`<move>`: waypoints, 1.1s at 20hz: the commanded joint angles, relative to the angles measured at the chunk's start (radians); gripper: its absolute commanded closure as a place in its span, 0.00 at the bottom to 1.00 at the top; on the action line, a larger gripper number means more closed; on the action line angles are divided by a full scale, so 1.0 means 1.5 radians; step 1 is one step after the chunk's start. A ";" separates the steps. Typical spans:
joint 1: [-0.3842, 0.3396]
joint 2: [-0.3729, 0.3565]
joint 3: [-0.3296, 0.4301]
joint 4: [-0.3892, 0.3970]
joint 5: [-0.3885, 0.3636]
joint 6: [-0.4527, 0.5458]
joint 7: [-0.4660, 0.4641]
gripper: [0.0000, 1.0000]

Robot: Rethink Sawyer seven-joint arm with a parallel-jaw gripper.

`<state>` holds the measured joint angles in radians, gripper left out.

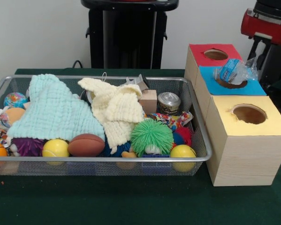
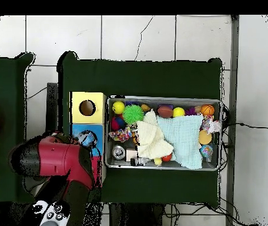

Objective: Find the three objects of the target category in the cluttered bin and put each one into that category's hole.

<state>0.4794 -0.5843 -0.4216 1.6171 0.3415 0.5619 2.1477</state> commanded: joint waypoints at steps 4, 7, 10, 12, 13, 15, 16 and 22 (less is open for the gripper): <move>-0.019 0.021 0.011 0.070 -0.001 -0.020 0.145 1.00; -0.021 0.019 0.018 0.078 0.008 -0.039 0.152 1.00; -0.028 0.016 0.027 0.082 0.015 -0.045 0.152 0.00; -0.027 0.014 0.029 0.087 0.020 -0.051 0.153 0.00; -0.025 0.015 0.027 0.087 0.022 -0.054 0.154 0.00; -0.026 0.013 0.031 0.092 0.028 -0.058 0.156 0.00; -0.026 0.012 0.033 0.094 0.031 -0.065 0.158 0.00; -0.019 0.017 0.026 0.087 0.034 -0.064 0.167 0.00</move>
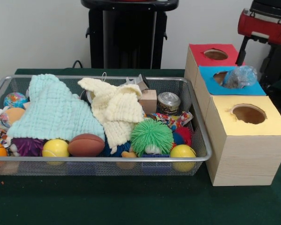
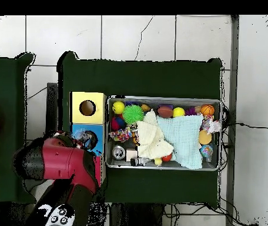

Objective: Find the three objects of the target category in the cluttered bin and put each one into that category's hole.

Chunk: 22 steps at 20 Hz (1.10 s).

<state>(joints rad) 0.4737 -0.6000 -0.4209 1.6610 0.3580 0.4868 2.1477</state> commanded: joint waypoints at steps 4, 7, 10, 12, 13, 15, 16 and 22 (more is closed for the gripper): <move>-0.014 0.030 0.017 0.053 0.022 -0.005 0.169 0.00; -0.019 0.026 0.015 0.052 0.018 0.000 0.160 0.00; -0.019 0.017 0.010 0.058 0.013 0.009 0.154 0.00; -0.019 0.006 -0.001 0.059 0.003 0.027 0.145 0.00; -0.018 -0.001 -0.011 0.059 -0.005 0.041 0.138 0.00; -0.026 -0.018 -0.018 0.064 -0.018 0.060 0.115 0.00; -0.034 -0.028 -0.018 0.069 -0.023 0.060 0.102 0.00; -0.166 -0.104 0.060 0.143 -0.067 -0.023 -0.062 0.00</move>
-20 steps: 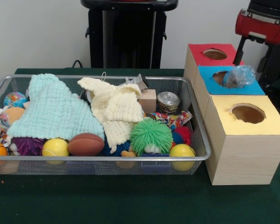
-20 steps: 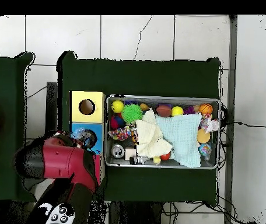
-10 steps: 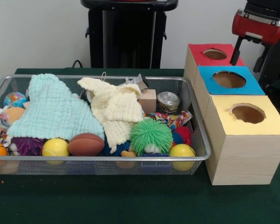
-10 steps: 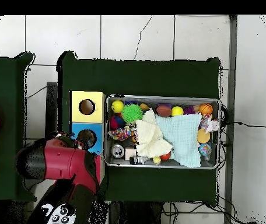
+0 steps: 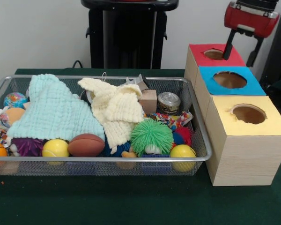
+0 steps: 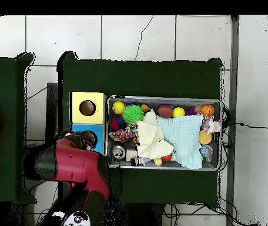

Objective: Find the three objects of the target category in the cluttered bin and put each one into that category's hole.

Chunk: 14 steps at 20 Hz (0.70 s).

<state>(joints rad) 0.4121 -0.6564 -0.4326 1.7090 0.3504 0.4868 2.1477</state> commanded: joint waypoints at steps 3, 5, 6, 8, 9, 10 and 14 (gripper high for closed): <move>-0.214 -0.104 0.136 0.154 -0.110 -0.075 -0.140 0.00; -0.263 -0.120 0.179 0.171 -0.151 -0.097 -0.177 0.00; -0.304 -0.122 0.200 0.181 -0.174 -0.120 -0.206 0.00; -0.360 -0.128 0.249 0.189 -0.227 -0.141 -0.229 0.00; -0.388 -0.131 0.273 0.193 -0.254 -0.152 -0.240 0.00; -0.416 -0.131 0.297 0.192 -0.280 -0.156 -0.250 0.00; -0.531 -0.125 0.388 0.178 -0.383 -0.161 -0.291 0.00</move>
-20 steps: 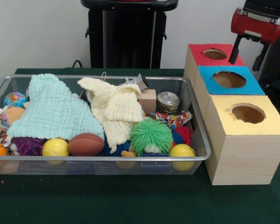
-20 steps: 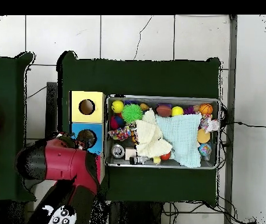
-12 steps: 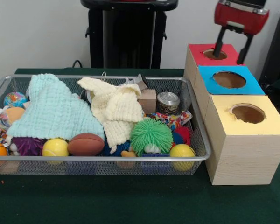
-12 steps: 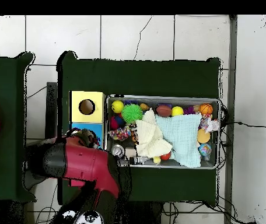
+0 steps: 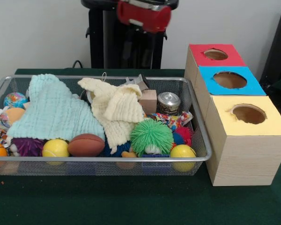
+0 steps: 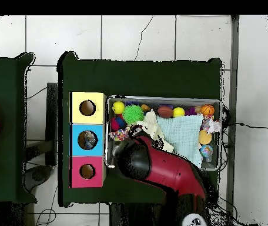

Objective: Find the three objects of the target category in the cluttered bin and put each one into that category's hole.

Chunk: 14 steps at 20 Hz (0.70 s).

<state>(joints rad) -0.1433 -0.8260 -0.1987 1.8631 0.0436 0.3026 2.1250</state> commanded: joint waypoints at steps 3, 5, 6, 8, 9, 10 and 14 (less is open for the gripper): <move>-0.234 0.007 0.291 0.040 -0.248 -0.015 -0.295 0.00; -0.269 0.017 0.324 0.027 -0.285 -0.005 -0.295 0.00; -0.285 0.022 0.339 0.021 -0.303 0.000 -0.294 0.00; -0.313 0.029 0.368 0.014 -0.330 0.012 -0.292 0.00; -0.325 0.033 0.380 0.010 -0.340 0.018 -0.293 0.00; -0.336 0.037 0.392 0.007 -0.351 0.022 -0.294 0.00; -0.371 0.049 0.426 -0.003 -0.381 0.045 -0.297 0.00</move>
<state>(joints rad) -0.6466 -0.7912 0.2149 1.8772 -0.4178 0.2614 1.9906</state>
